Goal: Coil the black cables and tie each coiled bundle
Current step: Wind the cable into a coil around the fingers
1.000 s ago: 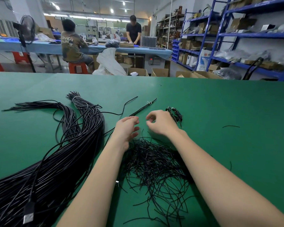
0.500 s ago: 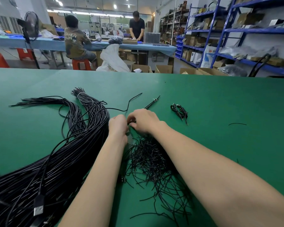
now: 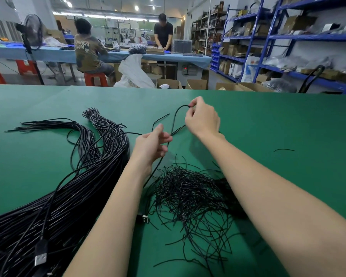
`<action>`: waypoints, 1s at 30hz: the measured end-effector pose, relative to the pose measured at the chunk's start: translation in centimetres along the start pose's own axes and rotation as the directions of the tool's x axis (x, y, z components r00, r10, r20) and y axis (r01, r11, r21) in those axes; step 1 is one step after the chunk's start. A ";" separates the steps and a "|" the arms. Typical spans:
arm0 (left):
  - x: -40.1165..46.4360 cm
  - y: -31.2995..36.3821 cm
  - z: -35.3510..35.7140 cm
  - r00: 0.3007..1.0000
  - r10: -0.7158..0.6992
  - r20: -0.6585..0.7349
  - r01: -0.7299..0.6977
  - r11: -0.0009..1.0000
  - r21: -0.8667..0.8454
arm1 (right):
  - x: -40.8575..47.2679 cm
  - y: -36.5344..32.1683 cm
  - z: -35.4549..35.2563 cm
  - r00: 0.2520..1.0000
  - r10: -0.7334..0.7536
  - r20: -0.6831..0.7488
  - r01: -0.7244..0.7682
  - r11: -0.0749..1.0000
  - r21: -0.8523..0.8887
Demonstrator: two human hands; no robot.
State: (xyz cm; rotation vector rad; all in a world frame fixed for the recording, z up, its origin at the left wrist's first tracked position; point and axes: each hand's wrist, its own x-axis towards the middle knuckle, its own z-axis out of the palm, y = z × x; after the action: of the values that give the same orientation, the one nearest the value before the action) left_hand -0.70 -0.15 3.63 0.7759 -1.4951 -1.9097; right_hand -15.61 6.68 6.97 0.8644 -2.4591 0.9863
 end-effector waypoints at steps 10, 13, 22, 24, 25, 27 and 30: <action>-0.5 0.5 1.0 0.967 -0.037 0.250 -0.016 0.978 0.207 | -3.1 4.5 -6.5 0.994 -0.030 0.105 -0.020 0.893 0.449; -0.5 0.8 1.1 0.994 0.048 0.096 -0.048 0.999 -0.008 | -4.4 7.5 -7.8 0.999 0.031 0.029 -0.040 0.922 0.386; -1.4 0.3 2.9 0.892 0.007 0.453 -0.055 0.994 0.092 | -6.1 5.0 -7.8 0.883 -0.101 0.457 -0.067 0.939 0.336; -1.4 0.3 3.1 0.903 0.008 0.429 -0.048 0.996 0.081 | -6.9 3.7 -7.0 0.836 -0.114 0.537 -0.133 0.907 0.400; -1.4 0.3 3.0 0.919 0.020 0.394 -0.051 0.996 0.068 | -7.3 3.4 -6.8 0.819 -0.128 0.559 -0.151 0.893 0.425; -1.1 0.5 2.5 0.936 0.024 0.351 -0.036 0.999 0.028 | -7.7 3.5 -6.7 0.802 -0.194 0.565 -0.149 0.851 0.504; -0.8 0.4 2.3 0.952 0.007 0.307 0.043 0.987 -0.156 | -7.9 4.8 -7.1 0.740 -0.242 0.628 -0.181 0.826 0.533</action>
State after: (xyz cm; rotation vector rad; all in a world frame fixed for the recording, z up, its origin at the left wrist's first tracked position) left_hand -1.83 1.86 4.59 0.4352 -1.4883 -2.2113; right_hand -12.17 17.65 5.41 1.7287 -2.7078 1.6845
